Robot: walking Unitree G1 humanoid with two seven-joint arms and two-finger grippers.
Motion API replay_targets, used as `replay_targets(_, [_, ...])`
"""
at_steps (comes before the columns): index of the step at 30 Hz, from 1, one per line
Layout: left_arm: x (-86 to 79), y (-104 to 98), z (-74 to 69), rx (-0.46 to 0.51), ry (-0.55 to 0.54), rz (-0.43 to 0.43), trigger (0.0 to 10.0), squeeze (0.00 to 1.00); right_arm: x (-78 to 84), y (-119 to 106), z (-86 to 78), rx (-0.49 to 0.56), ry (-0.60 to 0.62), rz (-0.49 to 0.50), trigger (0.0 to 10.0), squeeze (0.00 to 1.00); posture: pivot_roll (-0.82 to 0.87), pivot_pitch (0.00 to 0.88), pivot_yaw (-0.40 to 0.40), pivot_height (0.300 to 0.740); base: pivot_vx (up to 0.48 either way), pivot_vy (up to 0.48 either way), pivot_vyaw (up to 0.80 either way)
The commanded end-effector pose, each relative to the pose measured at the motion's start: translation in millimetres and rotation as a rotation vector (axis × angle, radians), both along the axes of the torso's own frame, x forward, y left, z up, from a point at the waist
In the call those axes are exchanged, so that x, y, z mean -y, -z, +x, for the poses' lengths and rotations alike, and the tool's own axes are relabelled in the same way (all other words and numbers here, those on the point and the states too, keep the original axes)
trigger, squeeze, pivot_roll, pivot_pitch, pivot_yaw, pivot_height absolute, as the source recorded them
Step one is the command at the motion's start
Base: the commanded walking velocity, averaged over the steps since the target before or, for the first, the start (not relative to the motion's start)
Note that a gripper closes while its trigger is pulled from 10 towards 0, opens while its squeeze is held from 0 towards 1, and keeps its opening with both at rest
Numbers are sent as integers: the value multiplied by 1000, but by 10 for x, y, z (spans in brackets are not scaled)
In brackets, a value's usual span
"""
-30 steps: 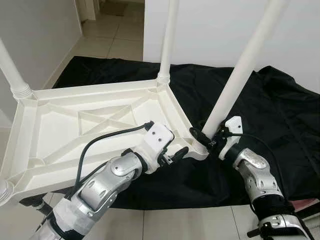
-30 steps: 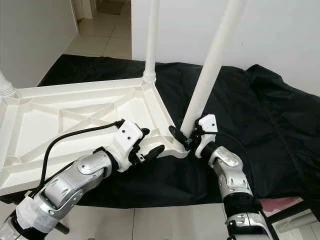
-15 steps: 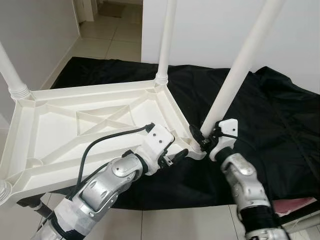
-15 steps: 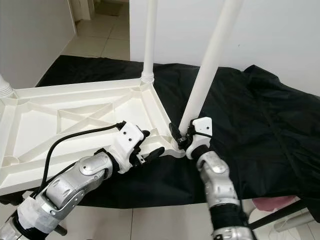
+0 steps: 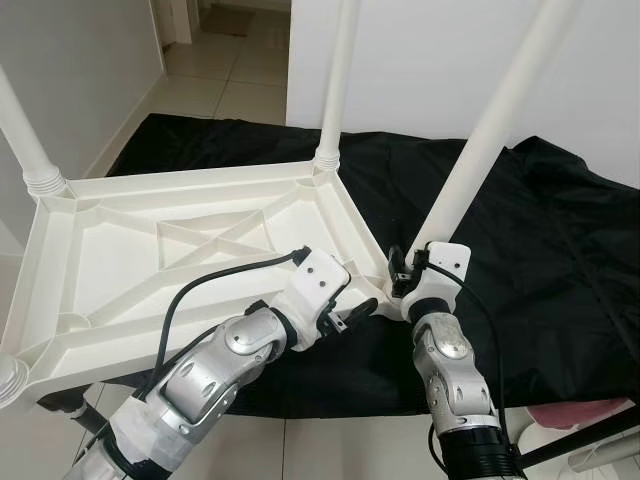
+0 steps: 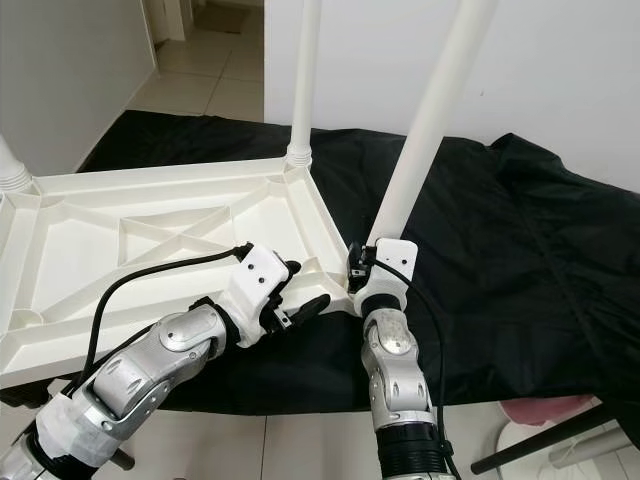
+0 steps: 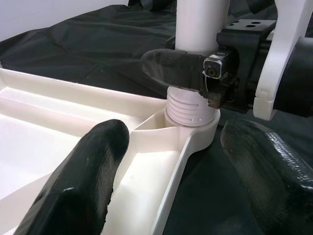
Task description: Building children table
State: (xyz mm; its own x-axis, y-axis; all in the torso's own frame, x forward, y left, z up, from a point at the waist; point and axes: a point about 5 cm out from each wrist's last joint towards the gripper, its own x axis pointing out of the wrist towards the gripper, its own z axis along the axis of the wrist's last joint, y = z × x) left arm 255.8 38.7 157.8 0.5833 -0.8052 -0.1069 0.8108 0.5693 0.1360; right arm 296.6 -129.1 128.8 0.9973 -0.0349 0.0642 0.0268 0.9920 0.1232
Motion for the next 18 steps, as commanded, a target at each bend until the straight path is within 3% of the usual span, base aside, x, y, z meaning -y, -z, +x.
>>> replay_targets(1, [36,34,-45,-17,136,17,10000,0,-26,51,-63,-17,9,47,10000,0,-8,0,-82,740,0,0,0])
replay_targets(4, [18,18,-15,-12,125,15,10000,0,7,35,-59,-7,32,35,10000,0,-8,0,-82,740,0,0,0])
replay_targets(5, [16,17,-14,-11,124,14,10000,0,-9,10,-62,15,-8,48,10000,1000,-7,0,-80,740,0,0,0])
replay_targets(9, [18,19,-23,-10,125,15,10000,0,-1,-39,-71,49,-45,50,10000,1000,-7,0,-81,740,0,0,0])
replay_targets(18, [16,12,-25,-6,128,17,10000,0,240,-73,-59,91,-116,-34,10000,1000,-8,0,-75,740,0,0,0])
